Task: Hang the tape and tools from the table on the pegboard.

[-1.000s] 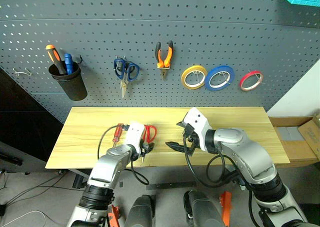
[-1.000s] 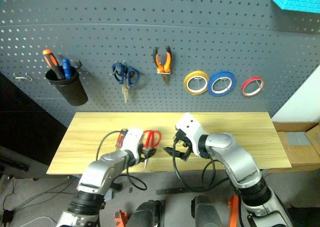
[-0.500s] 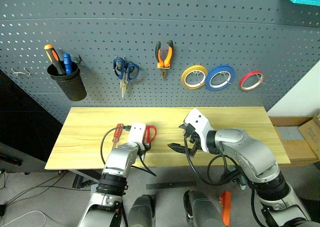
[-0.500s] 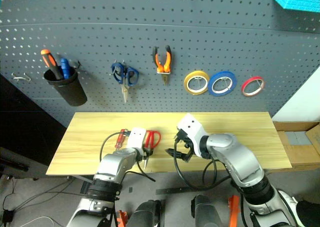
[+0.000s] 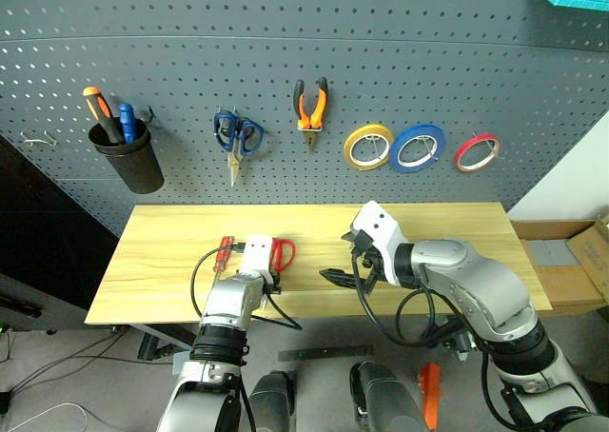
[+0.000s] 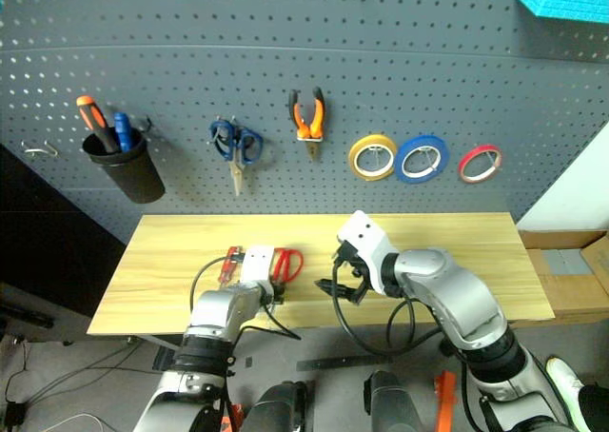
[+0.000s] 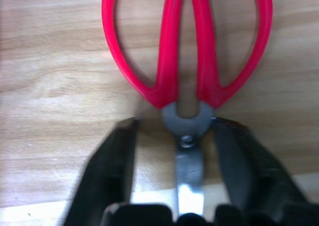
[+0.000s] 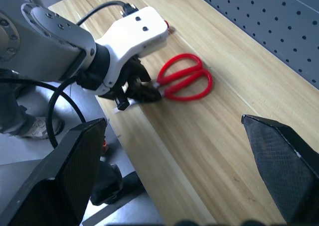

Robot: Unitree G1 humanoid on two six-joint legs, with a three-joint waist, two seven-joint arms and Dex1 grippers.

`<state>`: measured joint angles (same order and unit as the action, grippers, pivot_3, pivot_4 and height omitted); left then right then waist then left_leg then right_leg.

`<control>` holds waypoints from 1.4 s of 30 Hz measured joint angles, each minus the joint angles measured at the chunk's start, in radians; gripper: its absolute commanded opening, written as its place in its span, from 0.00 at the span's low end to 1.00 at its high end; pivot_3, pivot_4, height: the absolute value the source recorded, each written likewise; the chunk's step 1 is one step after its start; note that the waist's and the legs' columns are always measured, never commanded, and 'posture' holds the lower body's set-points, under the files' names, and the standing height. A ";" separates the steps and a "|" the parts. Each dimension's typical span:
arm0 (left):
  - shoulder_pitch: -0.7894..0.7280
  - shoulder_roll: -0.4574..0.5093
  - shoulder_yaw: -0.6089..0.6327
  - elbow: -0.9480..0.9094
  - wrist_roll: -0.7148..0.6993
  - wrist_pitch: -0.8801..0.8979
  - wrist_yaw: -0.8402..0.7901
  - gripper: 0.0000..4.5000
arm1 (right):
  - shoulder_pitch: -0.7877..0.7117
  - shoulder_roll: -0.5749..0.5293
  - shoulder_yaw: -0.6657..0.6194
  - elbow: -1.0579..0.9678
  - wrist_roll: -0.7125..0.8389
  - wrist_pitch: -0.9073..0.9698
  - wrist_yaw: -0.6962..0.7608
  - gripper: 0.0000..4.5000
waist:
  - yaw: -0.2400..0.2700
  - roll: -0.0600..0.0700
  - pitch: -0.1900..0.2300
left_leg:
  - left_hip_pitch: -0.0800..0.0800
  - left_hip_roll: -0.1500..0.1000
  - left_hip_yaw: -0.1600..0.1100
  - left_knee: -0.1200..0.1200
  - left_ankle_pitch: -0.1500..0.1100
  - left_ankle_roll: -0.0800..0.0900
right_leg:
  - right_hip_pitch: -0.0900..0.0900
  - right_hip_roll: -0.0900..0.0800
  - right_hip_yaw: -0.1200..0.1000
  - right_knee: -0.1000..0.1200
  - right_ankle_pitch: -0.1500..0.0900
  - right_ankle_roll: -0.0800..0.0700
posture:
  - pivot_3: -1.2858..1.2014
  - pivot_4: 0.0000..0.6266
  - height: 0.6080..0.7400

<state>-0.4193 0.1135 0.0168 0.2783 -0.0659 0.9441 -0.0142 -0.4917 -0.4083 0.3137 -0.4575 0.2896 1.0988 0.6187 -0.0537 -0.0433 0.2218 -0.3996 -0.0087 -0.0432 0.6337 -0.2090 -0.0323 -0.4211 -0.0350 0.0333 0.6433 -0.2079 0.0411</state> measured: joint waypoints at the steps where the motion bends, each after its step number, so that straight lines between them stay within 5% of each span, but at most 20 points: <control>1: 0.002 0.001 -0.002 0.003 0.001 -0.014 -0.002 0.22 | 0.000 0.000 0.000 0.000 0.002 0.002 -0.003 1.00 | 0.000 0.000 0.000 | 0.000 0.000 0.000 0.000 0.000 0.000 | 0.000 0.000 0.000 0.000 0.000 0.000 | 0.47 0.29 1.00; 12: 0.142 0.036 -0.022 -0.065 -0.005 -0.222 -0.118 0.22 | -0.005 -0.014 -0.019 -0.002 0.009 0.005 -0.033 1.00 | -0.005 0.000 0.000 | -0.001 0.001 0.002 0.000 0.000 0.000 | -0.001 0.000 0.001 -0.001 0.000 0.000 | 0.47 0.28 1.00; 25: 0.354 0.127 0.076 -0.500 -0.019 -0.558 -0.168 0.22 | 0.024 -0.062 -0.044 -0.108 0.004 -0.288 0.021 1.00 | -0.005 0.000 0.000 | -0.001 0.001 0.003 -0.003 0.000 0.000 | -0.002 0.000 0.002 -0.003 0.000 0.000 | 0.48 0.25 1.00; 42: 0.302 0.161 0.080 -0.682 0.071 -0.684 -0.121 0.22 | -0.030 -0.024 -0.064 -0.015 0.009 -0.379 0.034 1.00 | -0.001 0.000 0.000 | -0.001 0.001 0.004 -0.002 0.000 0.000 | -0.002 0.000 0.002 -0.002 0.000 0.000 | 0.49 0.24 1.00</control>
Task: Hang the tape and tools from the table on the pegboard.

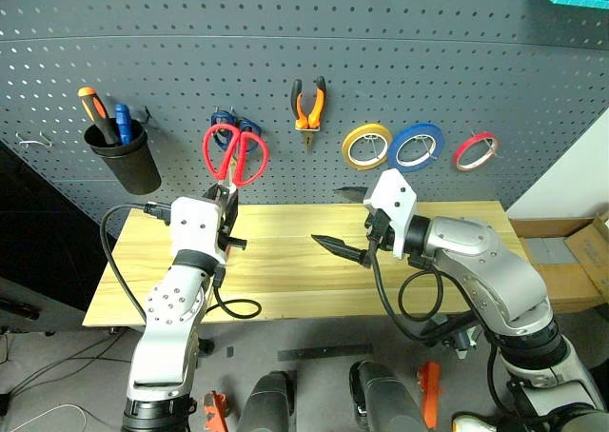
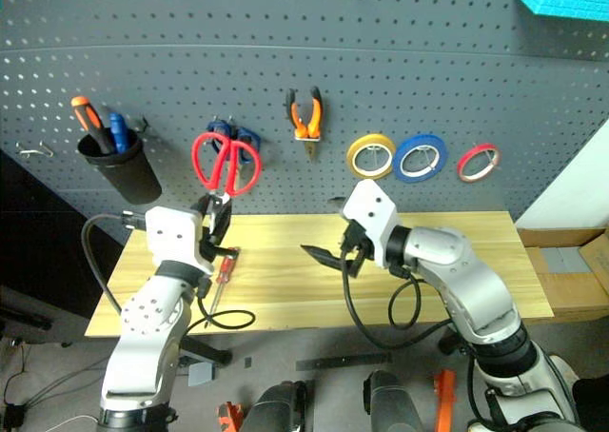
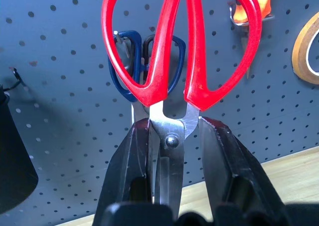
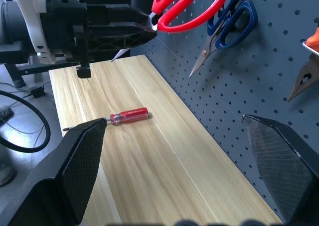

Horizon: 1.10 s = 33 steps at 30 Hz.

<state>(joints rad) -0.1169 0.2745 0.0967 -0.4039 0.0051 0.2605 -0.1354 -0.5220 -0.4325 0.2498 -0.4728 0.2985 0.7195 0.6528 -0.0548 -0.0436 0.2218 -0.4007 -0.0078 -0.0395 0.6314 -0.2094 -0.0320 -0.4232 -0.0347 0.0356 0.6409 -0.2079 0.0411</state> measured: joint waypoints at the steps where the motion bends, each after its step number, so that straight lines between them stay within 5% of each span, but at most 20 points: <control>1: -0.019 0.000 0.005 0.011 0.000 0.001 0.004 0.22 | -0.003 0.004 0.000 0.001 0.000 -0.001 0.000 1.00 | 0.000 0.000 0.000 | 0.000 0.000 0.000 0.000 0.000 0.000 | 0.000 0.000 0.000 0.000 0.000 0.000 | 0.49 0.24 1.00; 19: -0.209 0.013 -0.020 0.324 0.017 -0.012 -0.008 0.22 | -0.047 0.018 0.006 0.035 -0.002 -0.009 0.000 1.00 | -0.002 0.000 0.000 | 0.000 0.000 0.000 0.000 0.000 0.000 | 0.000 0.000 0.000 0.000 0.000 0.000 | 0.48 0.28 1.00; 29: -0.194 -0.007 -0.011 0.324 0.000 -0.003 0.002 1.00 | -0.045 0.016 0.006 0.035 -0.001 -0.008 0.000 1.00 | -0.002 0.000 0.000 | 0.000 0.000 0.000 0.000 0.000 0.000 | 0.000 0.000 0.001 0.000 0.000 0.000 | 0.48 0.29 1.00; 33: -0.162 -0.006 -0.010 0.315 -0.010 0.037 -0.003 1.00 | -0.038 0.019 0.009 0.029 0.001 0.014 -0.001 1.00 | -0.002 0.000 0.000 | 0.000 0.000 0.000 0.000 0.000 0.000 | 0.000 0.000 0.001 0.000 0.000 0.000 | 0.48 0.30 1.00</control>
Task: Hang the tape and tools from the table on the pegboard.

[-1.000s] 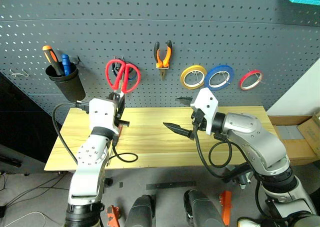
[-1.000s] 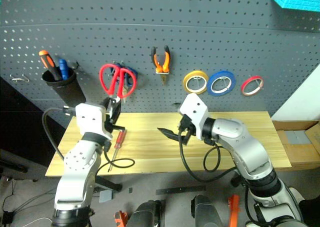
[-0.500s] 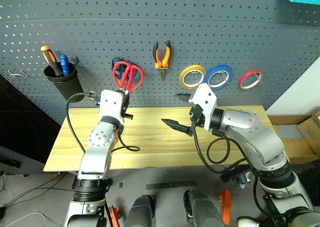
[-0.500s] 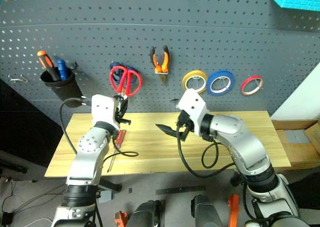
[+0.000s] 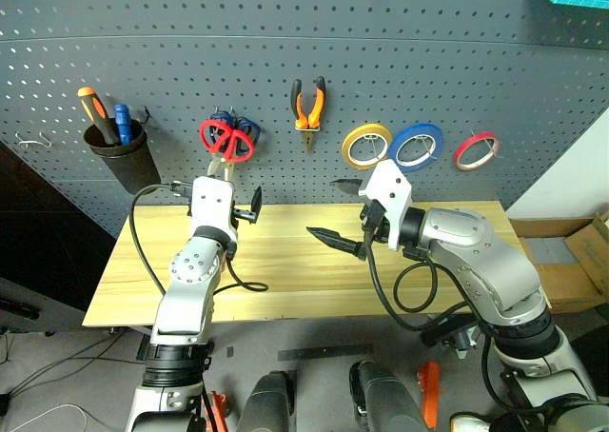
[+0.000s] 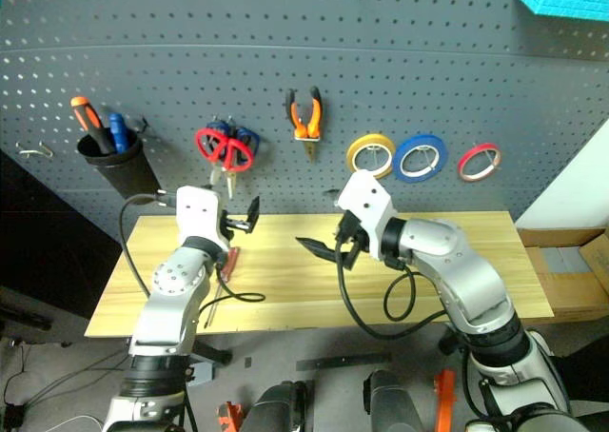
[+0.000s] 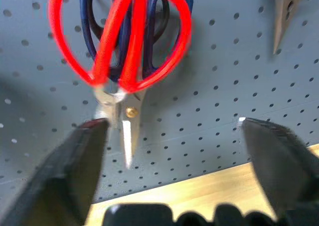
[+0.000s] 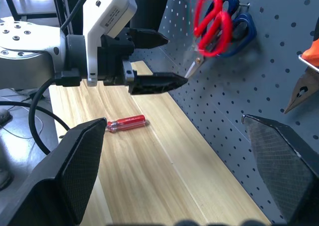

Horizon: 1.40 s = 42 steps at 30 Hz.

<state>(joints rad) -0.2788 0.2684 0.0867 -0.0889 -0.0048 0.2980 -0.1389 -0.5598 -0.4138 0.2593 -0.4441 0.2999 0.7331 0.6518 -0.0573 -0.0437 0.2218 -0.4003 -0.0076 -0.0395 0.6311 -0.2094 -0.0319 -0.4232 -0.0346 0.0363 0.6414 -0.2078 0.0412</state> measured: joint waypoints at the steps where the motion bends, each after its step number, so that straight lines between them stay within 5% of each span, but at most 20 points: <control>1: 0.020 0.000 0.002 -0.001 -0.010 0.028 -0.006 1.00 | 0.004 0.002 0.003 -0.006 0.005 0.024 -0.003 1.00 | 0.000 0.000 0.000 | 0.000 0.000 0.000 0.000 0.000 0.000 | 0.000 0.000 0.000 0.000 0.000 0.000 | 0.48 0.30 1.00; 10: 0.036 0.072 0.123 0.175 -0.155 0.425 -0.082 1.00 | 0.034 0.196 0.082 -0.023 0.036 0.411 -0.190 1.00 | -0.009 0.000 0.003 | 0.000 0.002 -0.002 0.000 0.000 0.000 | -0.001 0.002 -0.001 0.002 -0.001 -0.001 | 0.48 0.37 1.00; 20: -0.213 0.136 0.145 0.576 -0.170 0.411 -0.137 1.00 | -0.029 0.260 0.099 0.015 0.035 0.492 -0.260 1.00 | -0.005 0.000 0.010 | -0.001 0.001 -0.006 -0.002 0.000 0.000 | -0.002 0.001 -0.002 0.000 -0.001 -0.002 | 0.48 0.42 1.00; 23: -0.270 0.135 0.150 0.711 -0.170 0.388 -0.129 0.88 | -0.053 0.258 0.109 0.019 0.035 0.495 -0.259 1.00 | -0.010 -0.001 0.015 | -0.001 0.001 -0.007 -0.002 0.000 0.000 | -0.002 0.001 -0.002 0.000 -0.001 -0.002 | 0.47 0.42 1.00; 32: -0.327 0.138 0.188 0.875 -0.173 0.318 -0.086 0.21 | -0.098 0.242 0.118 0.056 0.034 0.478 -0.252 1.00 | -0.027 -0.002 0.020 | -0.001 0.001 -0.008 -0.002 0.000 0.000 | -0.002 -0.001 -0.002 0.000 -0.001 -0.001 | 0.47 0.38 1.00; 36: -0.291 0.130 0.195 0.825 -0.178 0.301 -0.085 0.18 | -0.113 0.214 0.127 0.060 0.031 0.446 -0.234 1.00 | -0.029 -0.002 0.020 | -0.001 0.001 -0.008 -0.002 -0.001 -0.001 | -0.002 -0.001 -0.002 0.000 -0.001 -0.001 | 0.47 0.35 1.00; 42: -0.052 0.055 0.223 0.398 -0.231 0.327 -0.036 0.18 | -0.105 0.133 0.136 0.008 0.022 0.196 -0.122 1.00 | -0.030 -0.003 0.020 | -0.004 0.002 -0.009 -0.003 -0.003 -0.004 | -0.006 -0.004 -0.002 0.000 -0.001 -0.001 | 0.48 0.32 1.00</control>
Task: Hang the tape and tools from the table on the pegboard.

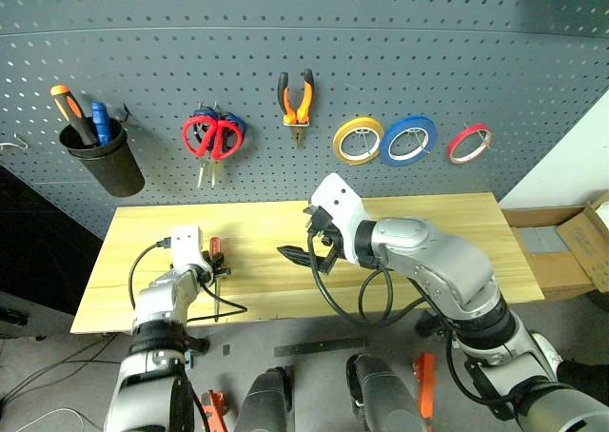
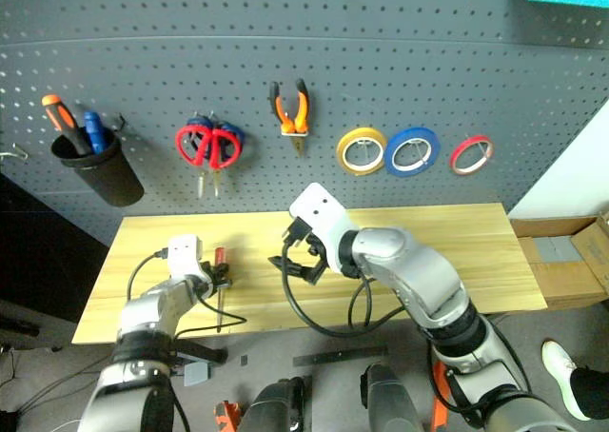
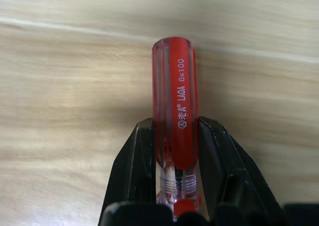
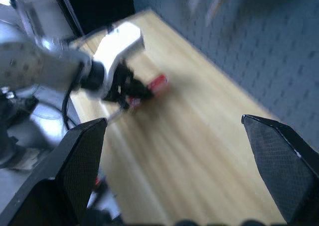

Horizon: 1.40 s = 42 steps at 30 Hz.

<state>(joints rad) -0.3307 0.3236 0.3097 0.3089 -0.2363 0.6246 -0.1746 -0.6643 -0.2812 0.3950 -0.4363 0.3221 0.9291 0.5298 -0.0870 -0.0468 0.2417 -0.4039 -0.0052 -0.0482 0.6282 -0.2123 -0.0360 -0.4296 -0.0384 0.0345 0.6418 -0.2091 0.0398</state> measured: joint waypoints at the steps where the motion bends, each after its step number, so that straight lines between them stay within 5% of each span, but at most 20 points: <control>1: 0.021 -0.004 0.006 -0.046 -0.006 0.002 0.008 0.18 | 0.007 -0.004 -0.001 -0.009 0.000 -0.028 0.013 1.00 | 0.001 0.000 0.000 | 0.000 0.000 0.000 0.000 0.000 0.000 | 0.000 0.000 0.000 0.000 0.000 0.000 | 0.48 0.31 1.00; 9: 0.160 -0.043 0.081 -0.573 0.006 -0.090 0.151 0.18 | -0.012 0.021 -0.070 -0.003 0.048 -0.177 0.093 1.00 | 0.015 -0.004 -0.003 | -0.001 0.000 0.000 0.002 0.000 -0.001 | -0.001 0.002 0.000 0.000 0.000 0.000 | 0.52 0.23 1.00; 16: -0.078 0.067 0.126 -0.682 0.004 -0.131 0.184 0.18 | -0.114 0.046 -0.112 0.132 0.049 -0.311 0.145 1.00 | 0.054 -0.010 -0.013 | -0.002 -0.001 0.003 0.002 0.000 -0.001 | 0.000 0.006 -0.003 0.001 0.000 -0.001 | 0.54 0.15 1.00; 22: -0.332 0.207 0.147 -0.502 -0.001 -0.225 0.139 0.18 | -0.203 0.092 -0.113 0.252 0.031 -0.401 0.170 1.00 | 0.060 -0.012 -0.032 | -0.003 -0.002 0.003 0.001 -0.001 -0.002 | -0.001 0.006 -0.004 0.000 0.003 -0.006 | 0.54 0.12 1.00; 28: -0.549 0.306 0.142 -0.068 0.021 -0.418 0.078 0.18 | -0.232 0.118 -0.119 0.338 0.003 -0.467 0.172 1.00 | 0.064 -0.015 -0.035 | -0.004 -0.003 -0.002 0.002 0.001 -0.005 | -0.001 0.007 -0.014 0.000 0.005 -0.008 | 0.54 0.12 1.00; 41: -0.689 0.303 0.046 0.500 0.112 -0.803 0.053 0.18 | -0.233 0.127 -0.121 0.364 -0.025 -0.487 0.186 1.00 | 0.065 -0.016 -0.038 | -0.006 -0.002 -0.004 0.002 0.002 -0.006 | -0.002 0.007 -0.017 0.002 0.005 -0.009 | 0.53 0.14 1.00; 42: -0.689 0.298 0.044 0.529 0.114 -0.821 0.051 0.34 | -0.233 0.127 -0.121 0.364 -0.025 -0.486 0.187 1.00 | 0.064 -0.016 -0.038 | -0.007 -0.002 -0.005 0.002 0.002 -0.006 | -0.003 0.007 -0.017 0.002 0.005 -0.009 | 0.53 0.15 1.00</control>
<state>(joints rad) -1.0193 0.6219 0.3535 0.8380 -0.1218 -0.1967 -0.1237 -0.8972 -0.1545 0.2743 -0.0721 0.2968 0.4429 0.7171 -0.0227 -0.0624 0.2039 -0.4108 -0.0075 -0.0527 0.6302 -0.2105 -0.0424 -0.4325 -0.0316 0.0175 0.6443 -0.2039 0.0304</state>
